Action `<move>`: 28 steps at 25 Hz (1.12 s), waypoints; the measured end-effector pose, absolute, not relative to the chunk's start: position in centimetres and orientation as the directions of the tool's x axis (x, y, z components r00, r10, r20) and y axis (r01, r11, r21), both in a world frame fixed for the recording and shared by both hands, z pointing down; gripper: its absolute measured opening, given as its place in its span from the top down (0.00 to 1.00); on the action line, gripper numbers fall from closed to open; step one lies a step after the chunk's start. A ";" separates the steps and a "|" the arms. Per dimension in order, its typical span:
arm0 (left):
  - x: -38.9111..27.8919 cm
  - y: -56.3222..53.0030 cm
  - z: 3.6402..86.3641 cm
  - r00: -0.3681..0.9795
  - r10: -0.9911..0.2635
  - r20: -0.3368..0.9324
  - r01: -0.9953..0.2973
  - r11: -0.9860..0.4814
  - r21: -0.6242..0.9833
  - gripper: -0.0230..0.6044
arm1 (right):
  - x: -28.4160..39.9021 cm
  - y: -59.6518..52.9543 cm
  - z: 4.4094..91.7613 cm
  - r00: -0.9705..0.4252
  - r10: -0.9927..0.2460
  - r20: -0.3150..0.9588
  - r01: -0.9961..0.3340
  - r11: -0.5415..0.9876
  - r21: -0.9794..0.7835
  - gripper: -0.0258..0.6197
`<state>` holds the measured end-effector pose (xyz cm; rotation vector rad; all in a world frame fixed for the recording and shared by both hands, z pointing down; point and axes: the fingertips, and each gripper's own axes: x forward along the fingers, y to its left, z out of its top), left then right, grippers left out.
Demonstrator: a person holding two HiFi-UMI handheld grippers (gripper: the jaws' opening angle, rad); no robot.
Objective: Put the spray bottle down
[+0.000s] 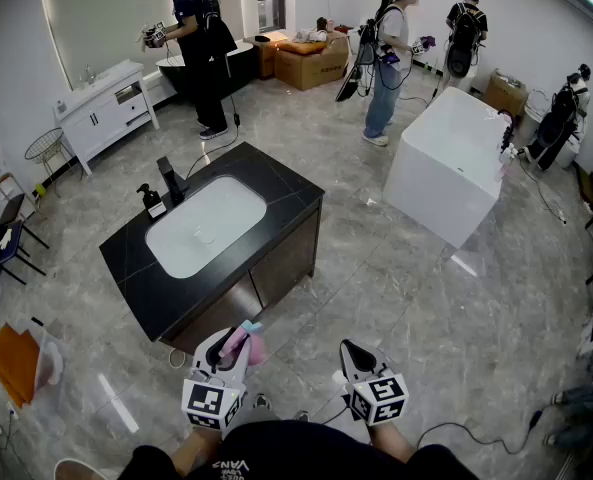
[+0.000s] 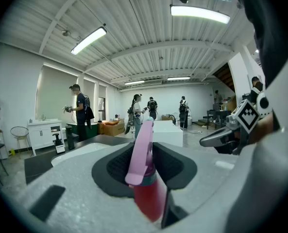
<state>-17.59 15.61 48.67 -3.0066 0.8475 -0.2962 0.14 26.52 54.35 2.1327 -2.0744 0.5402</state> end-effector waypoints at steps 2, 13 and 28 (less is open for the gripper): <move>-18.0 15.5 48.6 0.835 -0.519 0.184 -0.518 -0.854 -0.057 0.78 | -0.3 26.1 54.1 -0.004 -0.946 0.325 -0.986 -0.051 -0.159 0.96; -18.9 16.5 49.1 0.833 -0.524 0.177 -0.524 -0.850 -0.055 0.78 | -1.3 26.1 53.7 -0.035 -0.960 0.276 -0.973 -0.031 -0.231 0.96; -16.7 7.4 50.4 0.825 -0.539 0.171 -0.546 -0.838 -0.003 0.79 | 1.9 18.6 54.5 -0.016 -0.949 0.314 -0.974 -0.056 -0.218 0.96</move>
